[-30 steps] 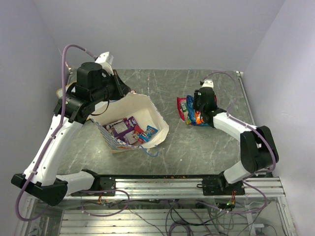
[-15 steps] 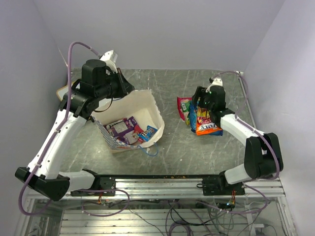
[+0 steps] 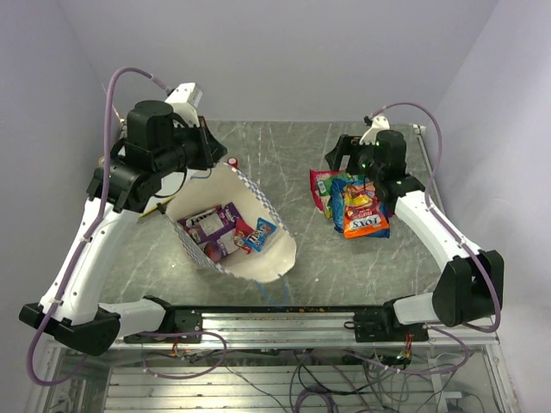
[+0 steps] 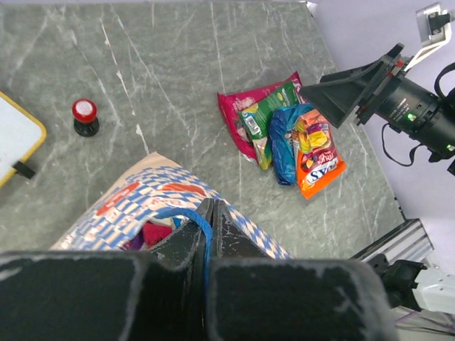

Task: Take the snacks out of the paper bag
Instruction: Place the snack in the paper bag, then take out the snack from the paper bag.

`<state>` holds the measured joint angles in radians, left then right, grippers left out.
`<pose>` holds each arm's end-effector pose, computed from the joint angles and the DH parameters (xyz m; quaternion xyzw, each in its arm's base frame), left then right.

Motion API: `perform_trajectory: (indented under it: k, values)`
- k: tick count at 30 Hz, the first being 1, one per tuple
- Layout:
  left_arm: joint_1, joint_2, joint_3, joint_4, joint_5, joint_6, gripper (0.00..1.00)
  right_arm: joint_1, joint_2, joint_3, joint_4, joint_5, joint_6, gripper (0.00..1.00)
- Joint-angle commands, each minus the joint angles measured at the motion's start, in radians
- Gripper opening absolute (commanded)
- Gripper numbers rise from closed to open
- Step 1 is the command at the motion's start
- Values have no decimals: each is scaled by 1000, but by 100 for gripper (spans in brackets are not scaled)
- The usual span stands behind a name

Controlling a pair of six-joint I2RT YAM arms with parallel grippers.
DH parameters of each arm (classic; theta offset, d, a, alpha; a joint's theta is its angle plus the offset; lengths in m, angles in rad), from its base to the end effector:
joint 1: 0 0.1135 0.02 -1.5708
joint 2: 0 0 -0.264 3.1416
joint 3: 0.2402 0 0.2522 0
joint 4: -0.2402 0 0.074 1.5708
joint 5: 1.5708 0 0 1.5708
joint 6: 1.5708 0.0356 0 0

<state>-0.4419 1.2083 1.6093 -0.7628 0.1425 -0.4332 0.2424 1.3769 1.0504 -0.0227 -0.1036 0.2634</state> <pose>0.2063 -0.1032 0.4725 0.0440 0.8205 -0.2933 0.4887 0.3129 0.0812 0.3134 -0.0211 0.8184 0.1844 0.5439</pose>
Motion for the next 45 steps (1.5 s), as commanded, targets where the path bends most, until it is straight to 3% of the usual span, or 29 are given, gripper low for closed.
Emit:
perform_trajectory:
  k: [1,5,9,14,19,24,29,34,41,45]
  values:
    - [6,29,164,-70,-36,191,7,47,-14,48,-114,-165,90,86]
    - [6,65,295,-121,-42,283,7,178,-42,62,-192,-103,150,85]
    - [6,62,293,-64,96,226,7,273,-104,71,-280,-30,246,85]
    - [5,-44,-37,184,439,-67,7,284,-220,57,-388,-49,336,85]
    - [-45,-220,-419,544,555,-417,7,286,-333,57,-533,-30,332,85]
    - [-130,-288,-601,773,540,-615,7,294,-436,18,-572,-69,350,85]
    - [-300,-257,-617,878,410,-700,7,297,-509,-8,-572,-81,348,85]
    - [-426,-241,-540,739,246,-631,7,301,-505,29,-563,-168,217,86]
    - [-438,-318,-627,775,181,-659,7,322,-690,-66,-436,-326,-72,87]
    - [-438,-332,-627,746,183,-651,7,322,-743,-147,-344,-498,-191,87]
